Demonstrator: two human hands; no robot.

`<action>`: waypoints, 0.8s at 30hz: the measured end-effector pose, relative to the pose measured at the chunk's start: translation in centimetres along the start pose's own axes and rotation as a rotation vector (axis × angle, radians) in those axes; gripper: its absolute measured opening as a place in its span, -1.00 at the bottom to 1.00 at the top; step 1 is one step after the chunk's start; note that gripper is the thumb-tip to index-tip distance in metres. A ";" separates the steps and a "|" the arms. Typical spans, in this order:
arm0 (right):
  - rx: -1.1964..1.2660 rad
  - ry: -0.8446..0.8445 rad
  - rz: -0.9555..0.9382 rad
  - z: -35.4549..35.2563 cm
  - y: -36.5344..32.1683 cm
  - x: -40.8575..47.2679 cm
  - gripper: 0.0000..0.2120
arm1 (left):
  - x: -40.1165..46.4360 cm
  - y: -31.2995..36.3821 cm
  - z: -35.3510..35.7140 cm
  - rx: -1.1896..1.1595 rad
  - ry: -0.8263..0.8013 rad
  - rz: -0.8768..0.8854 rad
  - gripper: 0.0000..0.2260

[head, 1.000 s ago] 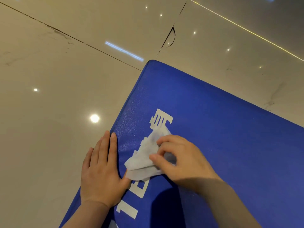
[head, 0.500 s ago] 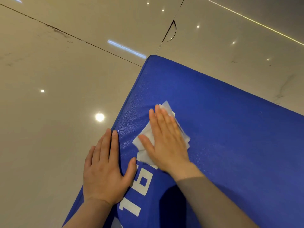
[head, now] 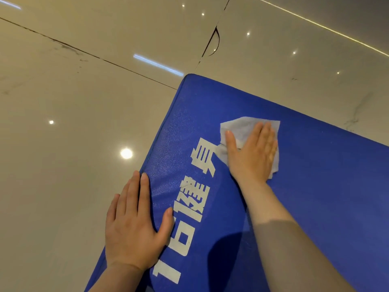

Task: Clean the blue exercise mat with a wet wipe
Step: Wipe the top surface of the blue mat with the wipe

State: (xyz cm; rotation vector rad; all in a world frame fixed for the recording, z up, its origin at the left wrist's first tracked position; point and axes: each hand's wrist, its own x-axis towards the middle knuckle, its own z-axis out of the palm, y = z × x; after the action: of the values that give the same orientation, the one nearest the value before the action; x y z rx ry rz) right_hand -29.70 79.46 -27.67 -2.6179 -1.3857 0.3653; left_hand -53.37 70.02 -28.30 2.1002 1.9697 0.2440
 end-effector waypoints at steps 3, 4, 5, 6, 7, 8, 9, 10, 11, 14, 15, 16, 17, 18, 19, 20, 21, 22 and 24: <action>-0.093 -0.074 -0.071 -0.1 -0.2 -1.1 0.04 | 0.1 0.0 0.2 -0.004 0.001 0.013 -0.30; -0.104 -0.099 -0.111 0.0 -0.2 -1.7 0.07 | 0.1 0.1 0.2 -0.005 -0.005 0.009 -0.30; -0.118 -0.132 -0.168 0.1 -0.5 -2.9 0.08 | 0.0 0.2 0.1 -0.005 -0.015 0.002 -0.30; -0.116 -0.144 -0.247 0.4 -1.1 -4.5 0.06 | -0.1 0.2 0.0 -0.010 -0.027 -0.009 -0.31; -0.112 -0.157 -0.328 0.8 -1.8 -6.3 -0.01 | -0.1 0.3 -0.1 -0.015 -0.036 -0.019 -0.31; -0.106 -0.180 -0.408 1.2 -2.2 -8.0 -0.11 | 0.0 0.3 -0.2 -0.019 -0.047 -0.029 -0.31; -0.111 -0.219 -0.487 1.5 -2.5 -9.4 -0.21 | 0.1 0.4 -0.3 -0.023 -0.059 -0.038 -0.31; -0.105 -0.256 -0.552 1.6 -2.6 -10.3 -0.28 | 0.3 0.5 -0.5 -0.024 -0.075 -0.041 -0.31; -0.113 -0.258 -0.618 1.7 -2.2 -10.8 -0.31 | 0.4 0.5 -0.6 -0.030 -0.094 -0.040 -0.30; -0.062 -0.263 -0.742 0.4 0.4 -10.6 -0.26 | 0.3 0.4 -1.0 -0.061 -0.133 -0.007 -0.22; -0.037 -0.272 -0.675 -0.2 1.6 -10.5 -0.28 | 0.5 0.1 -1.2 -0.083 -0.171 0.016 -0.17; -0.027 -0.256 -0.567 -0.5 3.0 -10.5 -0.31 | 0.7 -0.2 -1.6 -0.111 -0.219 0.037 -0.11; -0.017 -0.239 -0.419 -1.0 4.2 -10.7 -0.33 | 1.2 -0.7 -1.7 -0.146 -0.287 0.047 -0.05; 0.000 -0.223 -0.273 -1.3 5.0 -11.1 -0.31 | 1.6 -1.0 -2.2 -0.192 -0.355 0.053 0.01; 0.002 -0.190 -0.184 -1.4 5.5 -11.7 -0.25 | 1.8 -1.3 -3.1 -0.254 -0.399 0.042 0.04; -0.008 -0.162 -0.143 -1.4 5.3 -12.2 -0.20 | 1.6 -1.5 -4.1 -0.327 -0.404 0.027 0.01; -0.016 -0.163 -0.135 -1.3 4.7 -12.7 -0.17 | 0.8 -1.7 -5.2 -0.386 -0.378 0.017 -0.10; -0.022 -0.191 -0.142 -1.2 3.6 -13.3 -0.20 | -0.6 -1.8 -6.3 -0.417 -0.343 0.014 -0.23; -0.027 -0.280 -0.232 -0.6 0.7 -14.8 -0.35 | -4.5 -3.0 -8.0 -0.406 -0.341 -0.032 -0.34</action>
State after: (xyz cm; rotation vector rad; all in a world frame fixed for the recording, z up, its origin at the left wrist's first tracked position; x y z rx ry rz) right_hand -36.94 66.80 -25.20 -2.4601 -1.7700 0.7047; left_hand -58.87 66.25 -21.31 1.7200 1.5975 0.2381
